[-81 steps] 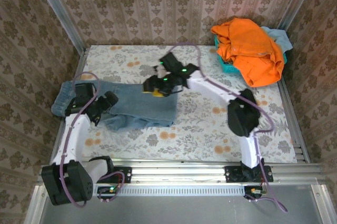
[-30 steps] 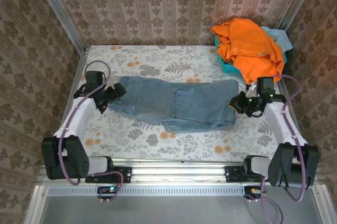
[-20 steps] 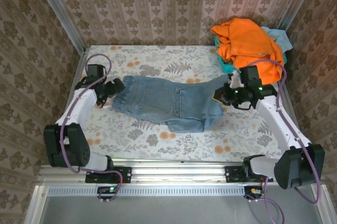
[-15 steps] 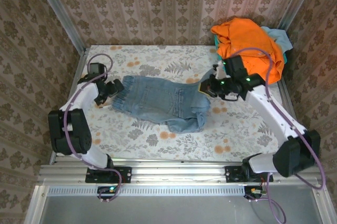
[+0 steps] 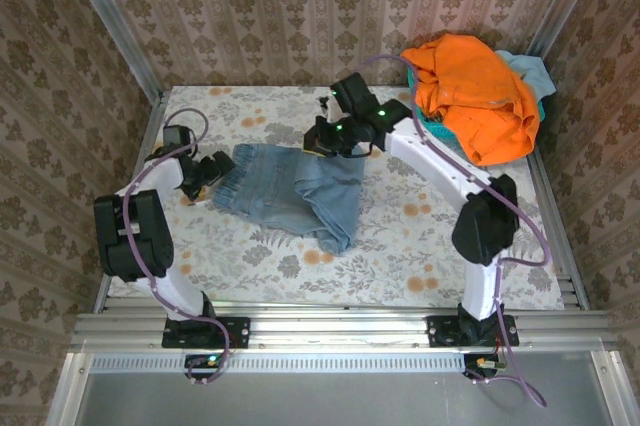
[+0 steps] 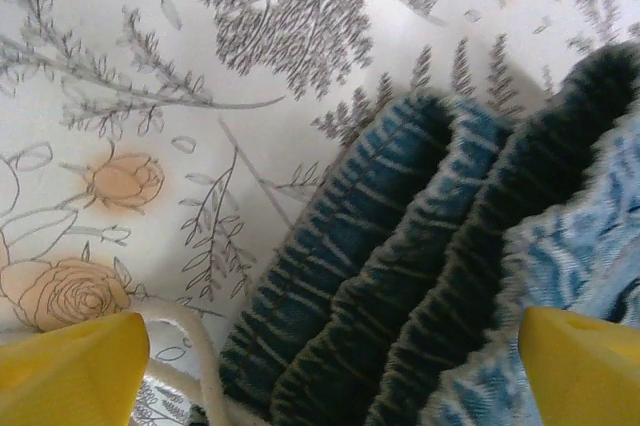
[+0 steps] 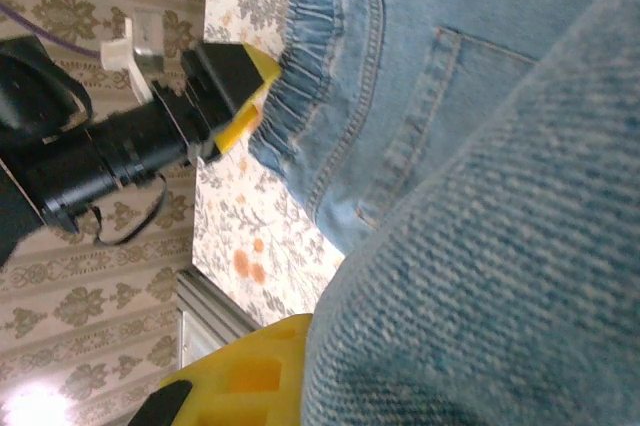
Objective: Fold and stack the trousers
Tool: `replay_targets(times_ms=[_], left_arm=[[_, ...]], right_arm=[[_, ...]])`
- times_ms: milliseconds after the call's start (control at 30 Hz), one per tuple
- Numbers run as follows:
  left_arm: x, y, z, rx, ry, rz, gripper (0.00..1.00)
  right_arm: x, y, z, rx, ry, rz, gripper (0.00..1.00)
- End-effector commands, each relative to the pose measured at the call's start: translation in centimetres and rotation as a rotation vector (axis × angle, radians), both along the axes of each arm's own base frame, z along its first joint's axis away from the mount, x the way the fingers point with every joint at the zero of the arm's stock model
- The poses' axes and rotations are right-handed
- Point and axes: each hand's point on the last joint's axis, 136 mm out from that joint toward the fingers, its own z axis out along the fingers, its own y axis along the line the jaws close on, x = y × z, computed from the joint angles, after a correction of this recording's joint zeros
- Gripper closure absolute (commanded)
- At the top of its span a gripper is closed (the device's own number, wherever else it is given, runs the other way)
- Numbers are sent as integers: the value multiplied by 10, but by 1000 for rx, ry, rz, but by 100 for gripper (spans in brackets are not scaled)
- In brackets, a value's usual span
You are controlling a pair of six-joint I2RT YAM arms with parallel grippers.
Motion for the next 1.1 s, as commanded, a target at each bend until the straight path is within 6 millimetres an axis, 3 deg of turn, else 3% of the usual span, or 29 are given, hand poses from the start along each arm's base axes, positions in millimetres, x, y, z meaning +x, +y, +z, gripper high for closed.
replay_targets(times_ms=[0,167,367,500,667,800,933,967,1033,1067], left_arm=[[-6,4,-6,-22,11,36,6],[-9,-10,-13,-96,-18,20,15],[-5,-24,-9,-155,-51,-8,16],[-5,-28,-6,-169,-60,-13,16],[-8,-28,-1,-173,-72,-12,15],[-10,-26,3,-168,-77,-1,14],[-15,-6,18,-170,-110,92,10],[-16,2,25,-172,-130,116,8],[-18,17,47,-170,-177,161,3],[-19,22,56,-168,-194,176,1]], right_arm=[[-6,33,17,24,-43,75,100],[-2,59,12,29,-42,101,100],[5,98,8,72,-14,130,100],[14,122,-6,100,18,134,100],[19,139,-38,105,76,144,100],[13,158,-45,142,78,176,100],[13,169,-60,169,111,179,97],[12,171,-64,171,118,183,94],[11,177,-68,193,132,193,65],[10,181,-68,212,139,202,56]])
